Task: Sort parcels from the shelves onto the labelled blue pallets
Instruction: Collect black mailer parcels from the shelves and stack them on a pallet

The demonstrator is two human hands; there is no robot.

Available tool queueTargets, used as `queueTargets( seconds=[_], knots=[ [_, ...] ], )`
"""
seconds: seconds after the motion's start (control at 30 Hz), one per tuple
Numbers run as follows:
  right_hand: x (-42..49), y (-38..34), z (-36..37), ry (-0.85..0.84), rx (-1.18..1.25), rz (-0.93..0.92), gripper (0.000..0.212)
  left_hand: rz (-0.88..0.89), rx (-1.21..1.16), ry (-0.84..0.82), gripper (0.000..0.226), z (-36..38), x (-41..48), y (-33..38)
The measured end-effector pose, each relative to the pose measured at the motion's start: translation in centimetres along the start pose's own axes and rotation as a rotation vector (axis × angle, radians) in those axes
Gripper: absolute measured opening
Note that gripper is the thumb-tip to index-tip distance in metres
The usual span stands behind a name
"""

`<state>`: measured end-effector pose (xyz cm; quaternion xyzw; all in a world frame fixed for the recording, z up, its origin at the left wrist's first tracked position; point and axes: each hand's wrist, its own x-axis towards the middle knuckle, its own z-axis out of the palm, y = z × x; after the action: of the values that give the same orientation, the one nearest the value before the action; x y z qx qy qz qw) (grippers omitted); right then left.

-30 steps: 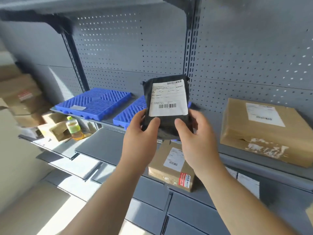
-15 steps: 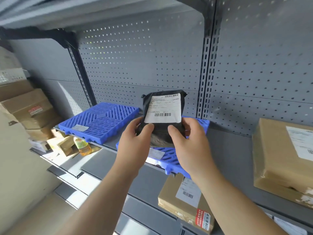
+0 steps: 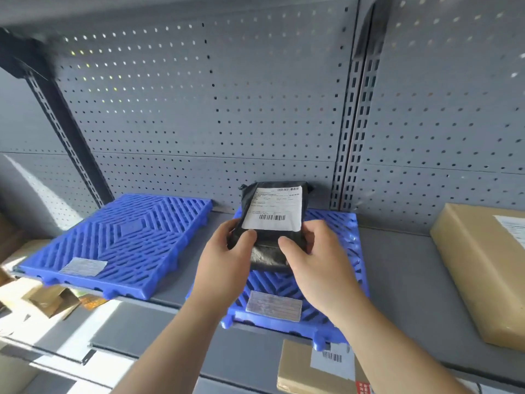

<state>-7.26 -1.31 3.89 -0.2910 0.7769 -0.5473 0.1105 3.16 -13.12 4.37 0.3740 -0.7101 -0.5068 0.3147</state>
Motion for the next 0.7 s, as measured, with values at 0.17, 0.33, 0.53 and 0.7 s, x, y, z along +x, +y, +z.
queueTargets(
  seconds=[0.17, 0.33, 0.53, 0.7],
  knots=[
    [-0.3, 0.0, 2.3, 0.059, -0.075, 0.038, 0.038, 0.03, 0.037, -0.125, 0.021, -1.7, 2.2, -1.6],
    [-1.1, -0.3, 4.2, 0.12, -0.124, 0.078, 0.041, 0.066, 0.097, -0.201, 0.014, -3.3, 3.2, -2.9],
    [-1.4, -0.9, 5.7, 0.152, -0.216, 0.086, 0.029, 0.079, 0.076, -0.228, 0.014, -4.6, 4.2, -3.7],
    [-1.5, -1.0, 6.3, 0.167, -0.287, 0.092, 0.027, 0.076, 0.071, -0.25, 0.016, -5.4, 4.3, -4.4]
  ],
)
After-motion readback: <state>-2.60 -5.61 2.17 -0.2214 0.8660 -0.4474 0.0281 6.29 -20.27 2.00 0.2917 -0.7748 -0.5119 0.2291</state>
